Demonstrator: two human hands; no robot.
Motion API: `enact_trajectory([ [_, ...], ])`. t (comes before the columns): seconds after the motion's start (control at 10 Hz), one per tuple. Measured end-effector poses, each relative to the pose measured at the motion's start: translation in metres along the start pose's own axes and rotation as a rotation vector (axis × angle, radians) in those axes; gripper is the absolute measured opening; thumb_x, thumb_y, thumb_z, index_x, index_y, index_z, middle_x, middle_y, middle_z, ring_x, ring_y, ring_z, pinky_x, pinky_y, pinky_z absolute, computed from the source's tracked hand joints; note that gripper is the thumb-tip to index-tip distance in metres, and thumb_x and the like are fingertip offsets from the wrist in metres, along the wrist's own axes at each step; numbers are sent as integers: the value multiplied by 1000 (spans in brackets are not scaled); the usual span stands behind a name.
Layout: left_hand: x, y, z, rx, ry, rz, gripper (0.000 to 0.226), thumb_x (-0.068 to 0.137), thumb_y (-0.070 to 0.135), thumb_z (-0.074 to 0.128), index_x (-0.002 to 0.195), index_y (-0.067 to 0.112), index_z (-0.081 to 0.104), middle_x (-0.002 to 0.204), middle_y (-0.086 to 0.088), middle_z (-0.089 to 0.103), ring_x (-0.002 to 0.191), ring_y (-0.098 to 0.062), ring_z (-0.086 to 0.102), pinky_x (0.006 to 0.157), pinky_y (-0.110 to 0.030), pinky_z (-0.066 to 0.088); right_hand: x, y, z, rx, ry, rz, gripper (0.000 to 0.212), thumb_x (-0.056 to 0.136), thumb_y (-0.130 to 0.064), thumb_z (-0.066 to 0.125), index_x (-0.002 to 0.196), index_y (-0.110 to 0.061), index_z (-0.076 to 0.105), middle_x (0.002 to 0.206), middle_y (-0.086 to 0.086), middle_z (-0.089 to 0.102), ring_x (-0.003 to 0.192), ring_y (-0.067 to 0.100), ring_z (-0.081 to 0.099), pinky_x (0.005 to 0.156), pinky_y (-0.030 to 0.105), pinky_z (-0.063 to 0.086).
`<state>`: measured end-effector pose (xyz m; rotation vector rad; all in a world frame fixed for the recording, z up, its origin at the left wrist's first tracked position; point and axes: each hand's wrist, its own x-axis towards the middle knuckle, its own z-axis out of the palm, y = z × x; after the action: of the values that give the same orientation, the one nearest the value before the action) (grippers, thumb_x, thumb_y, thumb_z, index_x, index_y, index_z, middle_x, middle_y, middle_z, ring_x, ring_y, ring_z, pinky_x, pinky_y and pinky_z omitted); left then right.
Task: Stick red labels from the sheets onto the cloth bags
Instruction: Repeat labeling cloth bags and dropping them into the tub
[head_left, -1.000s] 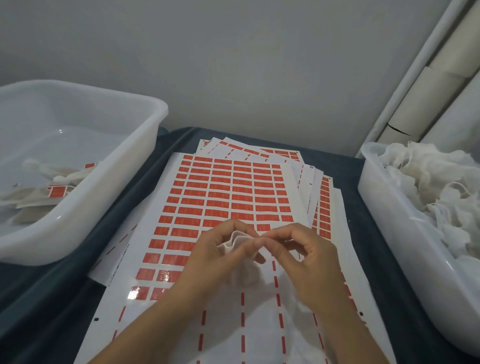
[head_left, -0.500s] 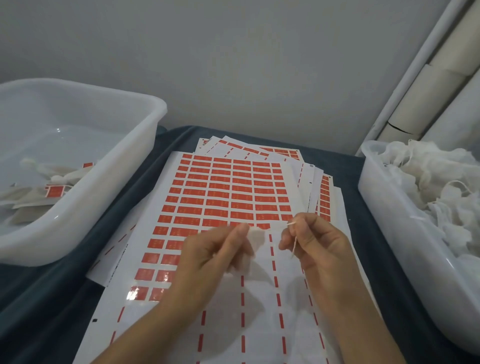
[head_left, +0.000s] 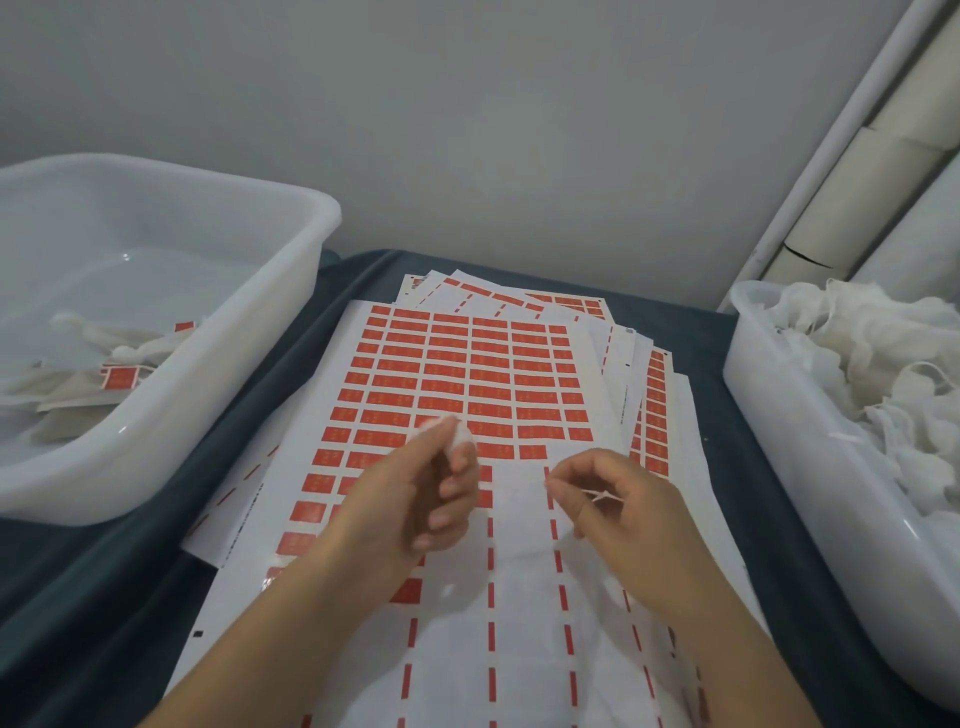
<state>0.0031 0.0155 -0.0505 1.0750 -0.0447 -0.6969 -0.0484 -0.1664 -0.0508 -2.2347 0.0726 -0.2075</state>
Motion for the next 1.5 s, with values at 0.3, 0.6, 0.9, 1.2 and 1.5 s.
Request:
enact_trajectory([
  [0.3,7,-11,22,626,-17,-227,44,94,19,48,50,17,44,30,7,37,26,-3,30,33,-16,23,-9,-11,25,149,-40,-191,9,87,-37,42,88,-34,50,98,-30,61,104,-14,51,83,-1,38],
  [0.6,-2,-17,19,914,4,373,13,88,25,56,75,26,57,58,21,56,58,6,53,53,-5,41,-4,-9,21,242,91,-42,17,76,-47,42,88,-37,50,88,-49,50,94,-23,47,64,-4,40],
  [0.9,-8,-16,21,813,-64,399,29,75,43,46,90,23,59,64,26,56,64,8,54,55,-6,40,-2,-11,12,381,36,-4,29,65,-45,57,91,-31,56,94,-24,59,87,-11,58,59,3,46],
  [1.2,-4,-17,17,599,-27,257,28,66,44,54,80,21,63,53,10,54,45,-1,47,49,-10,41,-4,-7,15,74,41,-237,6,83,-46,48,88,-44,51,90,-29,53,99,-14,49,78,-3,38],
  [1.5,-1,-16,11,556,0,244,31,71,43,54,75,15,65,51,3,56,41,-4,47,43,-13,39,-6,-8,13,69,-71,-240,18,78,-59,49,94,-50,50,93,-32,56,101,-11,50,81,0,38],
])
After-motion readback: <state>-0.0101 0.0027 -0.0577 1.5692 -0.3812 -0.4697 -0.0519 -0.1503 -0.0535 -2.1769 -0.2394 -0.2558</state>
